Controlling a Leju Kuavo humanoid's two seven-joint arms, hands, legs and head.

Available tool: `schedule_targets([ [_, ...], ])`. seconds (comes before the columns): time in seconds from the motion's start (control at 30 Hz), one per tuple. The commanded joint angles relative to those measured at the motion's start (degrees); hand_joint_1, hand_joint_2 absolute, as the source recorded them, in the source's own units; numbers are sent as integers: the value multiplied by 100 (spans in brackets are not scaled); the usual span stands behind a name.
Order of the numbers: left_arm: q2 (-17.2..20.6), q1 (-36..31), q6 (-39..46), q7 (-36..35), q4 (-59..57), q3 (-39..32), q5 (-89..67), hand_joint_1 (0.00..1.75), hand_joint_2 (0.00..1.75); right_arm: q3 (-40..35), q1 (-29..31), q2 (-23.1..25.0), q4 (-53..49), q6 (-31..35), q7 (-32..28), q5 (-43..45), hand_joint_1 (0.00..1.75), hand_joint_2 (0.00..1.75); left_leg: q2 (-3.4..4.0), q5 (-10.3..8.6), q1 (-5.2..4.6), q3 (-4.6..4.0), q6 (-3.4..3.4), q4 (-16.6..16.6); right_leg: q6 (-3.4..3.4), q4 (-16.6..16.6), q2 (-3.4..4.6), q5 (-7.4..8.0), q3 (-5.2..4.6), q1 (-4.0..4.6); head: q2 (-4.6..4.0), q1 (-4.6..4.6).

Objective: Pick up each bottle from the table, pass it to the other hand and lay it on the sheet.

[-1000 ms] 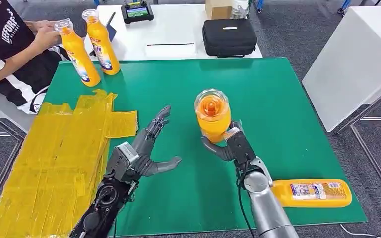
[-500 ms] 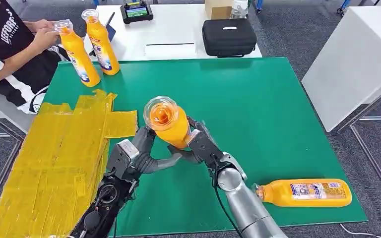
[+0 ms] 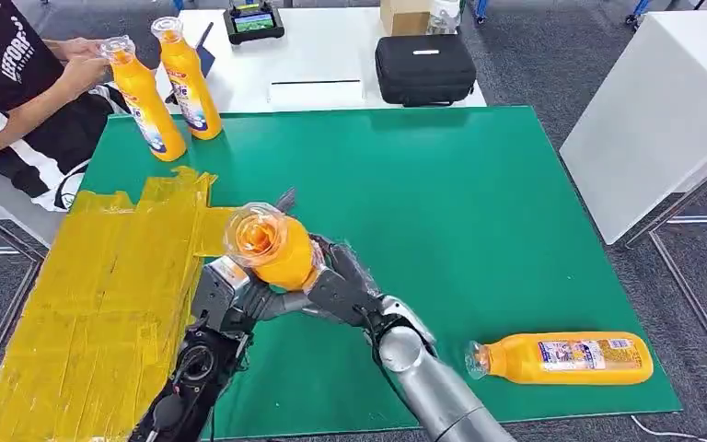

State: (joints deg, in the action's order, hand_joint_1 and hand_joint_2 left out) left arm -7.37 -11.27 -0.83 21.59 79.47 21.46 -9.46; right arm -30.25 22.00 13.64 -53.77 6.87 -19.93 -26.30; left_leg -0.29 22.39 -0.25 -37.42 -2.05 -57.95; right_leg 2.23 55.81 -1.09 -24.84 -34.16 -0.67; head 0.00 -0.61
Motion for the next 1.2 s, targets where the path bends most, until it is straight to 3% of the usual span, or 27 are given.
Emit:
schedule_targets([
  [0.03, -10, -204, 8, -25, -319, -88, 215, 0, 175, -552, 136, -91, 569, 245, 34, -156, 175, 175, 0, 9, 4, 33, 11, 5, -8, -9, 6, -8, 37, 3, 0, 0],
  [0.07, -30, -202, 13, -5, -315, -127, 310, 154, 175, -548, 135, -101, 564, 264, 35, -155, 175, 175, -1, 6, 5, 22, 9, 4, -6, -9, 3, -5, 26, 4, 0, 2],
  [0.1, -43, -207, 21, 11, -312, -157, 367, 155, 175, -536, 133, -104, 559, 272, 39, -146, 175, 175, -2, 9, 4, 33, 11, 4, -8, -8, 4, -9, 37, 3, 0, -2],
  [0.13, -31, -222, 17, 16, -323, -144, 390, 175, 175, -531, 131, -108, 553, 274, 42, -140, 175, 175, -3, 4, 4, 19, 8, 4, -6, -8, 1, -4, 22, 3, 0, 2],
  [0.5, -13, -234, 79, 35, -377, -150, 517, 175, 175, -442, 116, -183, 464, 422, 51, -109, 175, 175, -6, 16, 6, 48, 15, 3, -10, -9, 0, -17, 53, 5, 0, 0],
  [0.6, 4, -240, 120, 58, -406, -166, 564, 175, 175, -281, 102, -295, 288, 519, 84, -83, 175, 175, -9, 3, 3, 20, 8, 5, -5, -9, -5, -5, 23, 2, 0, 2],
  [1.03, 90, -153, 296, 100, -341, -303, 612, 175, 175, 262, -250, -593, -691, 513, 26, 116, 175, 175, -7, 11, 3, 43, 14, 6, -9, -10, -2, -14, 45, 1, 0, 0],
  [1.07, 104, -139, 373, 118, -303, -355, 580, 175, 175, 365, -330, -689, -953, 360, 77, 257, 96, 175, -11, 2, 1, 20, 8, 6, -5, -8, -8, -7, 22, 0, 0, 0],
  [1.1, 120, -132, 452, 122, -266, -434, 500, 175, 175, 461, -462, -855, -1365, 117, 273, 357, 0, 175, -14, 7, 4, 31, 12, 5, -8, -9, -9, -12, 35, 2, 0, 0],
  [1.2, 132, -122, 548, 98, -238, -675, 416, 175, 175, 726, -723, -1095, -2076, -338, 514, 637, 0, 175, -20, 15, 4, 42, 13, 0, -8, -8, -14, -21, 51, 2, 0, 0],
])
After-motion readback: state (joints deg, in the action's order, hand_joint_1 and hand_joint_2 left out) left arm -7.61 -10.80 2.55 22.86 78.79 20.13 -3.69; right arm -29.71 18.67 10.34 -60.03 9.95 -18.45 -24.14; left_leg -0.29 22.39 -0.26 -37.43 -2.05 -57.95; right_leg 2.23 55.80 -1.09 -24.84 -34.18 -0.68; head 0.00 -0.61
